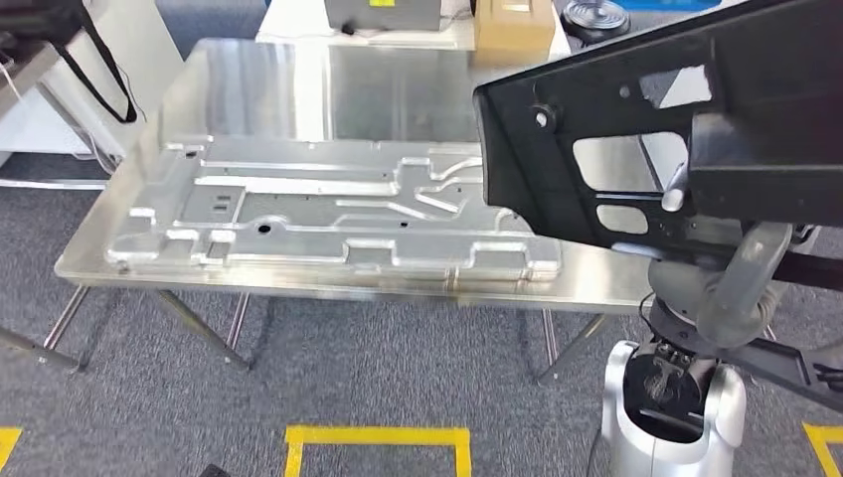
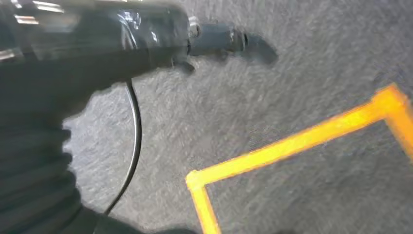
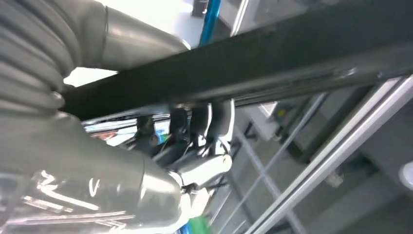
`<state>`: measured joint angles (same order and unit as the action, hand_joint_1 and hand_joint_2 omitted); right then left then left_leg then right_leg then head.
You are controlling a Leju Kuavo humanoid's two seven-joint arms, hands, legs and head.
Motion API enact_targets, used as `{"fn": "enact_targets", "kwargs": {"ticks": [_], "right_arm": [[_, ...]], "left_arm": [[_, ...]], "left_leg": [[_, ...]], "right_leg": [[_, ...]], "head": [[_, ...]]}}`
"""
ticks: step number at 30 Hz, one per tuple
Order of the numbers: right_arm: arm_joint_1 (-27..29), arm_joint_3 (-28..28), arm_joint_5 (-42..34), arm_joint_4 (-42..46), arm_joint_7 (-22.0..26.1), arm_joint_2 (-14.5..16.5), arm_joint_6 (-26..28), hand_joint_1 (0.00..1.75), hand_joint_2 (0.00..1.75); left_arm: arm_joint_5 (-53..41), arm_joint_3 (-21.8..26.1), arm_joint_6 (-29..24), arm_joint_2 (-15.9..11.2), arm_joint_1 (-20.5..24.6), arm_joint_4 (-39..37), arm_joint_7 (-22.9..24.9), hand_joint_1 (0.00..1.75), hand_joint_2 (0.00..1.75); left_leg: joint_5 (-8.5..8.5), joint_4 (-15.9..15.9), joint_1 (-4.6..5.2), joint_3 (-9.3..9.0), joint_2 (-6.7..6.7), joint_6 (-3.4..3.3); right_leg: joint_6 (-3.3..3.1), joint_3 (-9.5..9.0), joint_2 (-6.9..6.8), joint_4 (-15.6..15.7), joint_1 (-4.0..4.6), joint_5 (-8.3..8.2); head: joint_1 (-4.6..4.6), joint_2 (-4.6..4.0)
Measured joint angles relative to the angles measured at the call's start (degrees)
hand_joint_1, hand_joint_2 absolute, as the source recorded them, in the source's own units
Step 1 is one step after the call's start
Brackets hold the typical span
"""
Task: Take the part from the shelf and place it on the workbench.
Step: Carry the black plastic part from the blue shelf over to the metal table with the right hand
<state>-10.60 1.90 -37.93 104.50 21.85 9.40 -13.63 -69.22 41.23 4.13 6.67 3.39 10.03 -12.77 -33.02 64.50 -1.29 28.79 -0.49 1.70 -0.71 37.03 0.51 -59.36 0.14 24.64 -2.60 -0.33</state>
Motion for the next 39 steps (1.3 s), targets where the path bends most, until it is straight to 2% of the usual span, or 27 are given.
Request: {"fn": "enact_targets", "kwargs": {"ticks": [1,3,4,5,6,7,8,9,10,11,13,15,18,19,20,21,22,24,26,28,30,32,34,35,36,37,39], "right_arm": [[0.0,0.1,0.0,0.0,0.0,0.0,0.0,1.75,1.75],[-0.1,0.2,0.1,0.0,-0.1,0.0,0.0,1.75,1.75],[0.0,0.2,0.2,0.0,-0.1,0.0,0.0,1.75,1.75],[0.0,0.2,0.2,0.0,-0.1,0.0,0.0,1.75,1.75],[0.0,0.3,0.3,0.0,-0.1,0.0,0.0,1.75,1.75],[0.0,0.3,0.3,0.0,-0.1,0.0,0.0,1.75,1.75],[0.0,0.3,0.3,0.0,-0.1,0.0,0.0,1.75,1.75],[0.0,0.3,0.3,0.0,-0.1,0.0,0.0,1.75,1.75],[0.0,0.4,0.3,0.0,-0.1,0.0,0.0,1.75,1.75],[0.0,0.4,0.3,0.1,-0.1,0.0,0.0,1.75,1.75],[0.0,0.5,0.3,0.1,-0.1,0.0,0.0,1.75,1.75],[0.0,0.5,0.4,0.2,-0.1,0.0,0.0,1.75,1.75],[0.0,0.6,0.4,0.2,0.0,0.0,0.0,1.75,1.75],[0.2,0.6,0.4,0.2,0.0,0.0,0.0,1.75,1.75],[0.3,0.6,0.4,0.2,0.0,-0.1,0.0,1.75,1.75],[0.3,0.6,0.3,0.2,0.0,-0.1,0.0,1.75,1.75],[0.4,0.6,0.3,0.2,0.0,-0.1,0.0,1.75,1.75],[0.4,0.6,0.3,0.1,0.0,-0.1,0.0,1.75,1.75],[0.4,0.6,0.3,0.2,0.1,-0.2,0.0,1.75,1.75],[0.4,0.6,0.4,0.2,0.2,-0.2,0.1,1.75,1.75],[0.4,0.6,0.4,0.2,0.3,-0.2,0.3,1.75,1.75],[0.4,0.6,0.5,0.2,0.4,-0.2,0.4,1.75,1.75],[0.4,0.6,0.7,0.2,0.4,-0.2,0.5,1.75,1.75],[0.5,0.6,0.8,0.2,0.4,-0.1,0.5,1.75,1.75],[0.5,0.6,0.9,0.2,0.4,-0.2,0.6,1.75,1.75],[0.5,0.7,1.1,0.2,0.4,-0.2,0.7,1.75,1.75],[0.5,0.7,1.6,0.2,0.4,-0.2,1.0,1.75,1.75]], "left_arm": [[0.0,0.0,0.0,0.0,0.0,0.0,0.0,0.0,1.75],[0.0,0.0,0.0,0.0,-0.1,0.0,0.0,0.0,1.75],[0.0,0.0,0.0,-0.1,-0.2,0.0,0.0,0.0,1.75],[-0.1,0.0,0.0,-0.1,-0.2,0.0,0.0,0.0,1.75],[-0.1,0.0,0.0,-0.1,-0.2,0.0,0.0,0.0,1.75],[-0.1,0.0,0.0,-0.1,-0.2,0.0,0.0,0.0,1.75],[-0.1,0.0,0.0,-0.1,-0.3,0.0,0.0,0.0,1.75],[-0.1,0.0,0.0,-0.2,-0.4,0.0,0.0,0.0,1.75],[-0.1,0.0,0.0,-0.2,-0.5,0.0,0.0,0.0,1.75],[-0.1,0.0,0.0,-0.2,-0.6,-0.1,0.0,0.0,1.75],[-0.1,0.0,0.0,-0.1,-0.5,0.0,0.0,0.0,1.75],[-0.1,0.0,0.0,-0.1,-0.4,0.0,-0.1,0.0,1.75],[-0.1,0.0,0.0,-0.1,-0.4,0.0,-0.2,0.0,1.75],[-0.1,0.0,0.0,-0.1,-0.4,0.0,-0.3,0.0,1.75],[-0.1,0.0,0.0,-0.1,-0.4,0.0,-0.5,0.0,1.75],[-0.1,0.0,0.0,-0.1,-0.4,0.0,-0.7,0.0,1.75],[-0.1,0.0,0.0,-0.1,-0.4,0.0,-1.0,0.0,1.75],[0.0,0.0,0.0,-0.1,-0.4,0.0,-1.3,0.0,1.75],[0.0,0.0,0.0,0.0,-0.4,0.0,-1.5,0.0,1.75],[0.0,0.1,0.0,0.0,-0.4,0.0,-1.7,0.0,1.75],[0.0,0.0,0.0,0.0,-0.3,0.0,-1.9,0.0,1.75],[0.0,0.0,0.0,0.0,-0.2,0.0,-2.0,0.0,1.75],[0.0,0.0,0.0,0.0,-0.3,0.0,-2.1,0.0,1.75],[0.0,0.1,0.0,0.0,-0.3,0.0,-2.1,0.0,1.75],[0.0,0.1,0.0,0.0,-0.3,0.0,-2.2,0.0,1.75],[0.0,0.1,0.0,0.0,-0.3,0.0,-2.2,0.0,1.75],[0.0,0.1,0.0,-0.1,-0.3,0.0,-2.3,0.0,1.75]], "left_leg": [[-0.56,3.4,0.0,1.85,0.04,0.02],[-3.47,10.0,0.09,6.58,0.03,0.1],[-4.99,11.7,0.11,8.5,0.03,0.14],[-5.62,11.8,0.1,9.66,0.04,0.18],[-4.81,10.1,0.06,10.07,0.04,0.23],[-2.45,7.1,0.0,9.86,0.06,0.32],[1.14,3.4,-0.1,9.51,0.14,0.46],[3.83,0.4,-0.16,9.19,0.25,0.42],[5.88,-1.6,-0.15,8.99,0.32,0.26],[6.73,-2.4,-0.1,8.98,0.41,-0.04],[6.36,-2.4,-0.04,8.61,0.37,-0.79],[5.84,-2.6,-0.28,7.82,0.29,-1.45],[4.76,-2.9,-0.41,6.53,0.21,-2.01],[4.34,-2.9,-0.4,6.08,0.16,-2.06],[3.89,-2.9,-0.37,5.52,0.08,-2.06],[3.41,-2.9,-0.33,4.84,-0.02,-2.02],[2.88,-2.9,-0.29,4.09,-0.11,-1.95],[1.88,-3.0,-0.24,2.84,-0.23,-1.66],[1.24,-3.2,-0.19,2.26,-0.26,-1.1],[1.09,-3.5,-0.05,1.79,-0.21,-0.49],[0.66,-2.2,0.01,1.79,-0.09,-0.1],[-1.45,2.9,0.02,4.16,-0.01,0.11],[-4.26,9.5,0.08,8.14,-0.01,0.22],[-4.69,11.2,0.06,9.58,0.0,0.25],[-3.94,10.9,0.0,10.07,0.01,0.26],[-2.11,8.5,-0.06,9.58,0.02,0.27],[2.29,1.1,-0.18,7.11,0.0,0.37]], "right_leg": [[-0.29,-0.72,-0.02,0.1,-0.12,0.5],[-0.61,-1.86,-0.03,0.1,-0.13,1.55],[-0.62,-2.51,0.0,0.1,-0.16,2.11],[-0.56,-3.25,0.04,0.1,-0.2,2.7],[-0.38,-4.13,0.07,0.1,-0.28,3.36],[-0.11,-5.08,0.08,0.1,-0.4,4.07],[0.23,-5.82,0.09,0.0,-0.48,4.79],[0.57,-6.49,0.12,-0.1,-0.48,5.49],[0.9,-6.92,0.14,-0.2,-0.42,6.13],[1.2,-7.2,0.16,-0.3,-0.35,6.55],[1.61,-7.58,0.15,-0.5,-0.33,6.9],[1.94,-6.49,0.11,-3.0,-0.38,6.95],[2.41,0.05,0.06,-12.5,-0.52,9.68],[2.45,2.37,0.05,-15.0,-0.56,10.89],[2.44,3.9,0.04,-16.0,-0.57,11.27],[2.39,4.65,0.04,-15.2,-0.57,10.6],[2.26,4.52,0.03,-12.8,-0.53,8.6],[1.74,3.17,0.01,-5.8,-0.19,2.73],[1.3,2.37,-0.03,-1.6,0.37,-0.32],[1.02,1.95,-0.04,-1.0,0.58,-0.27],[0.58,1.03,-0.05,-0.5,0.23,-0.21],[-0.01,0.14,-0.07,-0.3,-0.05,0.18],[-0.43,-0.28,-0.07,-0.3,-0.05,0.6],[-0.47,-0.46,-0.04,-0.3,-0.06,0.77],[-0.43,-0.67,0.0,-0.3,-0.09,0.94],[-0.31,-0.95,0.06,-0.3,-0.15,1.11],[0.17,-1.48,0.14,-0.4,-0.23,1.51]], "head": [[0.29,0.0],[0.86,0.0],[1.0,0.0],[1.08,0.0],[1.15,0.0],[1.22,0.0],[1.34,0.0],[1.53,0.0],[1.64,0.0],[1.7,0.0],[1.6,0.0],[1.31,0.0],[0.6,0.0],[0.44,0.0],[0.28,0.0],[0.08,0.0],[-0.13,0.0],[-0.5,0.0],[-0.84,0.0],[-0.89,0.0],[-0.56,0.0],[0.07,0.0],[0.69,0.0],[0.87,0.0],[0.99,0.0],[1.09,0.0],[1.3,0.0]]}}
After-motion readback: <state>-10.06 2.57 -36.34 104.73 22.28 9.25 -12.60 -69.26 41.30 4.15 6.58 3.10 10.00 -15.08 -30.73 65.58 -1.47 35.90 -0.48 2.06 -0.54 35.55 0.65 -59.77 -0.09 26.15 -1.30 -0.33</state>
